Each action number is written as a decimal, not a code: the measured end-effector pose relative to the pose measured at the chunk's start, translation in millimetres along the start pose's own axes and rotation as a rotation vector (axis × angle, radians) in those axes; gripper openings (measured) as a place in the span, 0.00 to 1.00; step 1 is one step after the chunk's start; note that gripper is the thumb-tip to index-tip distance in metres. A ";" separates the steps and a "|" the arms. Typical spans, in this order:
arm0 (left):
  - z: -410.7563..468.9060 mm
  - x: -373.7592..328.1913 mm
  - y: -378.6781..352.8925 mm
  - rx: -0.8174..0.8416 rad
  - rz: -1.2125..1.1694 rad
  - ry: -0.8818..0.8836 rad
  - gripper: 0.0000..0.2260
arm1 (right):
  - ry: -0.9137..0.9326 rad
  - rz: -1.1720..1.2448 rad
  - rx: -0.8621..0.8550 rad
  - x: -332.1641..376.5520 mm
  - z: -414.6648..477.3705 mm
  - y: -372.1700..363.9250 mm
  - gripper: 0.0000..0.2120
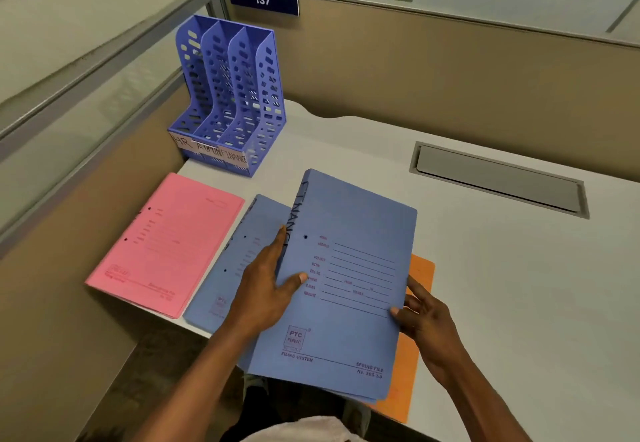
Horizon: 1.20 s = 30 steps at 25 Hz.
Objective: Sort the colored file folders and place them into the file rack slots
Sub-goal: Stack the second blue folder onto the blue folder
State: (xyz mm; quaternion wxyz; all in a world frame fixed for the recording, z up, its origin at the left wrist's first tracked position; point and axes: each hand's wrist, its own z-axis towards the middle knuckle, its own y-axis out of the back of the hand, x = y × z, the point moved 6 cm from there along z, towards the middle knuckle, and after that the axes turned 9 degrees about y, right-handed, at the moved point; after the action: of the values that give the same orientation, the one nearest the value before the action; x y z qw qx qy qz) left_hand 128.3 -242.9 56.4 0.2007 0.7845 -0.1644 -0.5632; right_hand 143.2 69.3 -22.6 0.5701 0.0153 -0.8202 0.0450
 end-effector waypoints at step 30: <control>137.5 173.5 99.1 0.168 0.259 0.240 0.35 | -0.233 -0.735 -0.314 -48.9 59.8 -238.1 0.44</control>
State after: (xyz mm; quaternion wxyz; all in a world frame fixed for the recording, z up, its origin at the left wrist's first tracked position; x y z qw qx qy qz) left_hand 48.6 -430.5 -75.1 0.2233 0.8324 -0.2852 -0.4195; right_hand 122.6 -174.5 -75.7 0.4472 0.2251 -0.8159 -0.2892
